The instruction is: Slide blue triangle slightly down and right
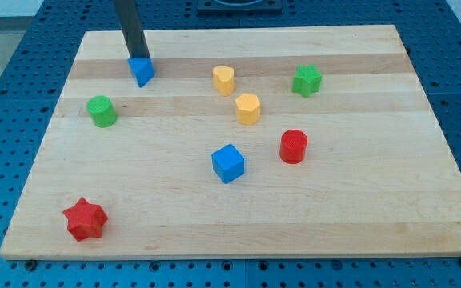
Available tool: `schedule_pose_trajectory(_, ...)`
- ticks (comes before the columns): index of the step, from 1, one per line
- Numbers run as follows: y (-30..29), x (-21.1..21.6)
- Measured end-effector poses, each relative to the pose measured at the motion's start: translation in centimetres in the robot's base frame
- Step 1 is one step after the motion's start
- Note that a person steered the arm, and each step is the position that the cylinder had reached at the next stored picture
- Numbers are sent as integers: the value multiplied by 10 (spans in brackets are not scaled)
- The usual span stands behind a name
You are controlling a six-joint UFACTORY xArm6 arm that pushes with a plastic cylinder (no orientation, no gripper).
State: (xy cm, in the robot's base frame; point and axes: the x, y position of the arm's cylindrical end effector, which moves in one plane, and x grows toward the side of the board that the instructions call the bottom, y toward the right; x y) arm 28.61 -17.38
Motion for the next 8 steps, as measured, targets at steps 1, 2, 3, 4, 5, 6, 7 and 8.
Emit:
schedule_pose_trajectory(1, 0, 14)
schedule_pose_trajectory(2, -3, 13)
schedule_pose_trajectory(3, -20, 10)
schedule_pose_trajectory(4, -23, 10)
schedule_pose_trajectory(5, -23, 23)
schedule_pose_trajectory(6, -17, 56)
schedule_pose_trajectory(7, -5, 65)
schedule_pose_trajectory(8, -5, 65)
